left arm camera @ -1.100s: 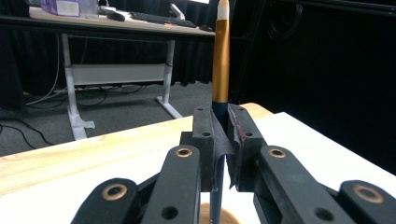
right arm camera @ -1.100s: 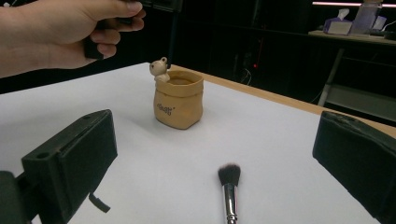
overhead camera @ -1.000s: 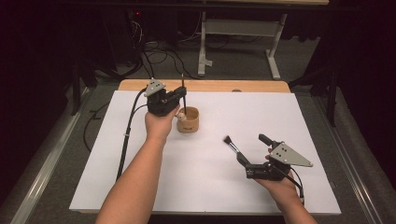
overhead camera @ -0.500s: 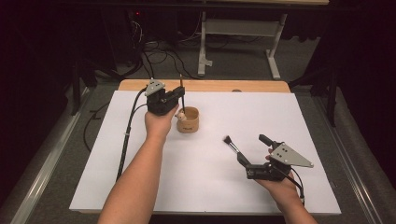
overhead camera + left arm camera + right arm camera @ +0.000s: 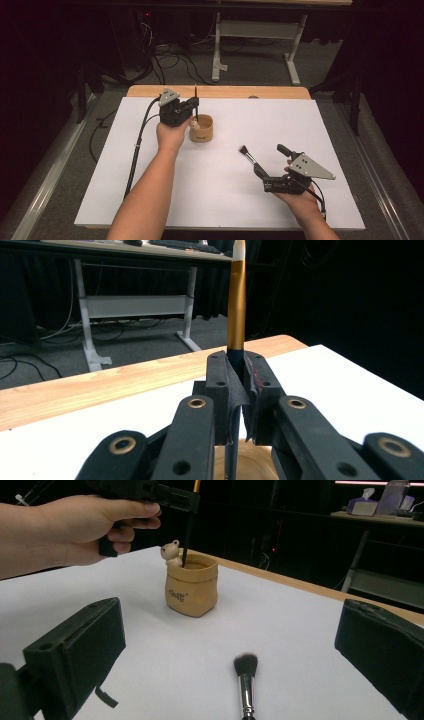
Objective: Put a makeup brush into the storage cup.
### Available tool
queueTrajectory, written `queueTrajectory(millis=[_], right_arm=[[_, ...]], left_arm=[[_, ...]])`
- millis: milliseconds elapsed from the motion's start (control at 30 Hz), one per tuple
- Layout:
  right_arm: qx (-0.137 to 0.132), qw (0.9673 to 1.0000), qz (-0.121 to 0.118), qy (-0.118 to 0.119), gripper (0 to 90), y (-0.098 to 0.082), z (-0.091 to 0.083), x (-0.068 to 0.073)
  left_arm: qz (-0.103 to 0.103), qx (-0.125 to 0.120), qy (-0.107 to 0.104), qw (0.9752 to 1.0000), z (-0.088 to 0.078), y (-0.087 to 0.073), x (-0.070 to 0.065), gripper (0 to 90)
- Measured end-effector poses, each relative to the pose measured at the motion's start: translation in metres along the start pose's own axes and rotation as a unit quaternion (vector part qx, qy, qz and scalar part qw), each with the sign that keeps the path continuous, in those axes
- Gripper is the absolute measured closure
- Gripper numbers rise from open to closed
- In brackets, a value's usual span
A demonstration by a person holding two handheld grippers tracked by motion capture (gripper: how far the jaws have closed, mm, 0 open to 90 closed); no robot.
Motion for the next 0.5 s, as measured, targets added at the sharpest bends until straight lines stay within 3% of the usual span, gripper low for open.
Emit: queueTrajectory(millis=[500], right_arm=[[-0.003, 1.0000, -0.002, 0.001, 1.0, 0.000, 0.000, 0.000]], left_arm=[[-0.002, 0.021, 0.003, 0.9998, 0.002, -0.012, 0.002, 82.6]])
Point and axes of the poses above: each handheld gripper's, and its own axes: z roughly forward along the jaws, y roughly out of its top, x roughly to its left, the point moved 1 cm from there along z, roughly forward along the jaws, and after that the axes turned 6 degrees about -z, right-handed, at the moved point
